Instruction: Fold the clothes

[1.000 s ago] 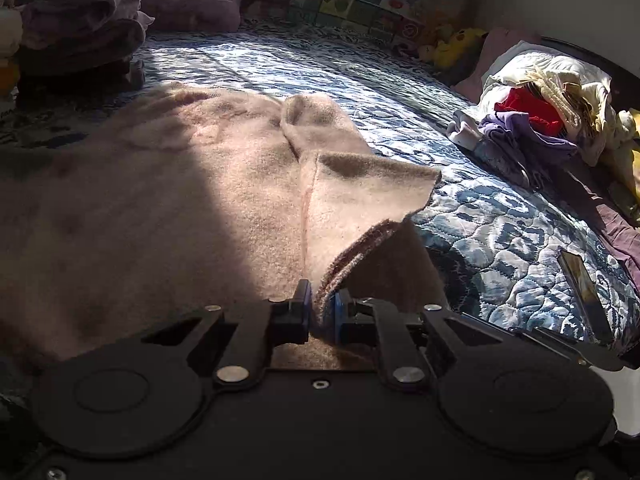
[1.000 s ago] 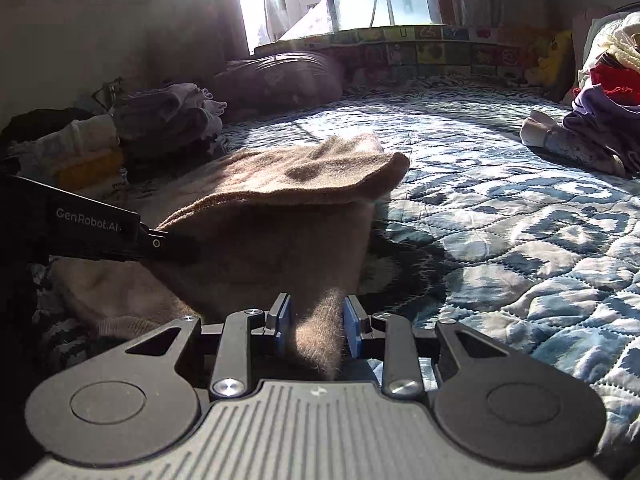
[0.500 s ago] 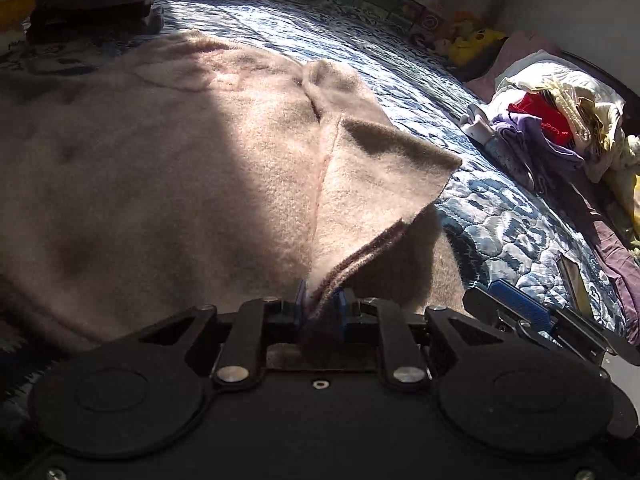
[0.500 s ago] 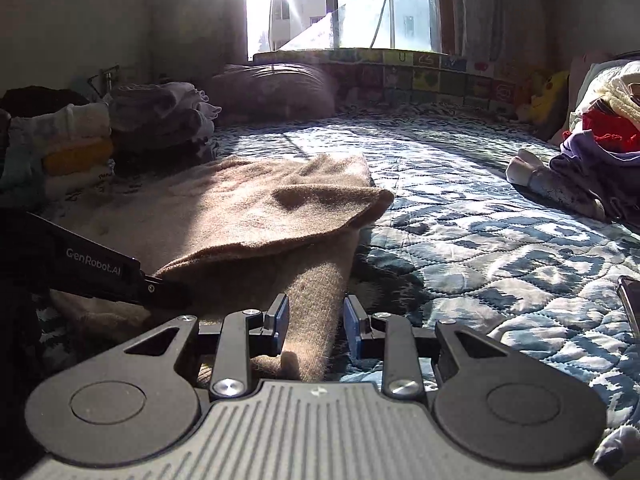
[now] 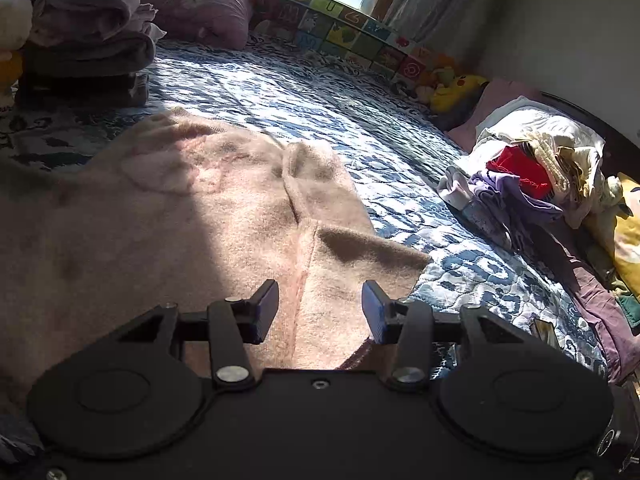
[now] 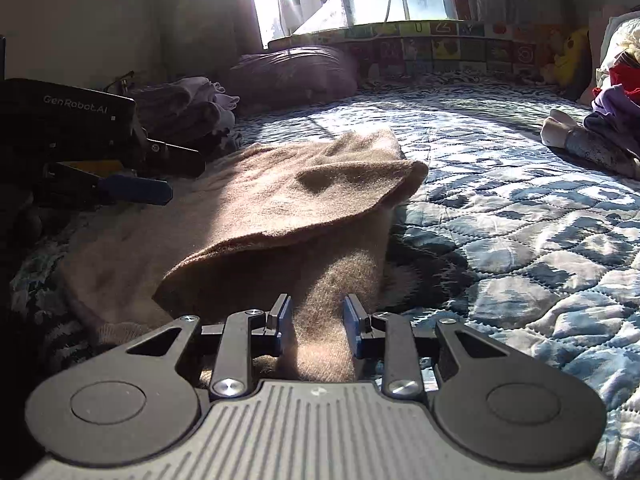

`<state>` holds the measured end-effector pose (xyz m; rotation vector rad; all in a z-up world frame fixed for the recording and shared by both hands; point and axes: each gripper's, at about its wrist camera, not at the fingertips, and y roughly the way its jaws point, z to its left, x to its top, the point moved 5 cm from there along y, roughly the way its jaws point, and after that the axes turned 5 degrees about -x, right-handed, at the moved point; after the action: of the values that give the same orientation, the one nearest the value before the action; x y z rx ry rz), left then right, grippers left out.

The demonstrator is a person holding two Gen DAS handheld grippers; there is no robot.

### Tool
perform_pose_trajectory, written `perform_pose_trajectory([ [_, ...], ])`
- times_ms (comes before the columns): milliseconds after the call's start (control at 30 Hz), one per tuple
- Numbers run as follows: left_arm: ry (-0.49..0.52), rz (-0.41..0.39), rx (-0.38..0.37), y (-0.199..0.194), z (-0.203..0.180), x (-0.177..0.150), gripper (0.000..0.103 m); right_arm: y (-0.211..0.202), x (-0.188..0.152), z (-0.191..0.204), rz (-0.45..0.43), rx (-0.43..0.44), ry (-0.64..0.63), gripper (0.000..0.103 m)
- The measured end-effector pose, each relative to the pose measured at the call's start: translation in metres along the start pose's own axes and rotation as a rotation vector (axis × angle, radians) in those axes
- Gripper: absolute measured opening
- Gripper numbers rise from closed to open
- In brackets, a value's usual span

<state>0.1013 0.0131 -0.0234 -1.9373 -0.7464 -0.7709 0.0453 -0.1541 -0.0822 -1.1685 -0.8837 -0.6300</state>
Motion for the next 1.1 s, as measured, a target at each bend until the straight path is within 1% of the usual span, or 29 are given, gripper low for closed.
perform_pose_trajectory([
  [67,0.067,0.023,-0.018,0.016,-0.008,0.011,0.044,0.001,-0.002,0.008,-0.006,-0.016,-0.05,0.031],
  [100,0.102,0.036,-0.029,0.024,-0.013,0.015,0.044,-0.002,0.0,0.01,-0.023,-0.004,-0.052,0.031],
  [133,0.158,0.059,-0.049,0.034,-0.019,0.021,0.044,-0.004,0.001,0.012,-0.04,0.008,-0.055,0.031],
  [200,0.301,0.124,-0.11,0.057,-0.033,0.031,0.044,-0.003,0.002,0.013,-0.038,0.025,-0.048,0.031],
  [233,0.38,0.143,-0.141,0.066,-0.04,0.034,0.044,-0.002,0.002,0.013,-0.036,0.034,-0.044,0.031],
  [300,0.58,0.178,-0.216,0.084,-0.054,0.041,0.045,0.0,0.001,0.014,-0.027,0.047,-0.035,0.031],
  [333,0.648,0.216,-0.231,0.097,-0.056,0.044,0.045,0.0,0.001,0.014,-0.025,0.058,-0.028,0.031],
  [400,0.726,0.293,-0.257,0.118,-0.058,0.048,0.045,0.002,0.002,0.013,-0.018,0.074,-0.005,0.031],
  [433,0.764,0.335,-0.286,0.129,-0.06,0.049,0.045,0.004,0.002,0.012,-0.013,0.081,0.011,0.031],
  [533,0.823,0.45,-0.332,0.156,-0.059,0.049,0.045,0.007,0.003,0.006,-0.003,0.101,0.066,0.03],
  [567,0.834,0.486,-0.347,0.164,-0.058,0.048,0.044,0.008,0.003,0.004,-0.002,0.108,0.082,0.03],
  [600,0.828,0.507,-0.369,0.168,-0.057,0.049,0.044,0.009,0.004,0.001,0.004,0.125,0.112,0.03],
  [733,0.773,0.572,-0.503,0.176,-0.057,0.05,0.043,0.014,0.003,-0.008,0.026,0.154,0.201,0.029],
  [800,0.771,0.589,-0.523,0.179,-0.056,0.046,0.034,0.016,0.003,-0.009,0.031,0.16,0.215,0.029],
  [833,0.752,0.587,-0.52,0.182,-0.054,0.046,0.034,0.017,0.003,-0.009,0.032,0.162,0.221,0.029],
  [867,0.734,0.585,-0.517,0.184,-0.052,0.046,0.026,0.017,0.003,-0.01,0.033,0.164,0.228,0.029],
  [900,0.706,0.57,-0.518,0.185,-0.049,0.048,0.017,0.017,0.003,-0.01,0.032,0.165,0.236,0.028],
  [967,0.615,0.495,-0.532,0.184,-0.04,0.058,0.008,0.017,0.004,-0.011,0.032,0.162,0.249,0.027],
  [1033,0.498,0.394,-0.532,0.183,-0.027,0.074,0.007,0.015,0.005,-0.012,0.027,0.159,0.262,0.027],
  [1100,0.401,0.315,-0.506,0.183,-0.014,0.087,0.006,0.013,0.006,-0.014,0.024,0.158,0.285,0.028],
])
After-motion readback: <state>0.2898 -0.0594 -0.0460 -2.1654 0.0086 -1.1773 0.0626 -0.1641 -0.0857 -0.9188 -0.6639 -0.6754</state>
